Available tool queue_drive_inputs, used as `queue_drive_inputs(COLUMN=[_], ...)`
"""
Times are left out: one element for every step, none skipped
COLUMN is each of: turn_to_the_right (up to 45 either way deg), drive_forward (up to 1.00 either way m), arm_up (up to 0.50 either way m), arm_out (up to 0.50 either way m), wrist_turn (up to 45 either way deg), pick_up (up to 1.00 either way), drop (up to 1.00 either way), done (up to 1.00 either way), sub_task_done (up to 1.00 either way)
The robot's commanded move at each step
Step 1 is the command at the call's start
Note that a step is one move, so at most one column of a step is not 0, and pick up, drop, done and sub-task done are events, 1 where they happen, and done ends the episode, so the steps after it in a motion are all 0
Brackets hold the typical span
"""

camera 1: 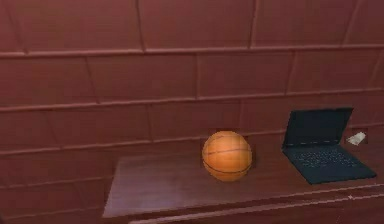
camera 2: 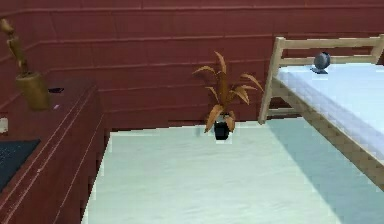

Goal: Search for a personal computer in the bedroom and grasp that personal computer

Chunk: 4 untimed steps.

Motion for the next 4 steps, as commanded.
queue_drive_inputs(turn_to_the_right=[45.0, 15.0, 0.0, -45.0], drive_forward=[0.00, 0.00, 0.90, 0.00], arm_up=[0.00, 0.00, 0.00, 0.00], arm_out=[0.00, 0.00, 0.00, 0.00], wrist_turn=[0.0, 0.0, 0.0, 0.0], pick_up=[0.00, 0.00, 0.00, 0.00], drop=[0.00, 0.00, 0.00, 0.00], done=[0.00, 0.00, 0.00, 0.00], sub_task_done=[0.00, 0.00, 0.00, 0.00])
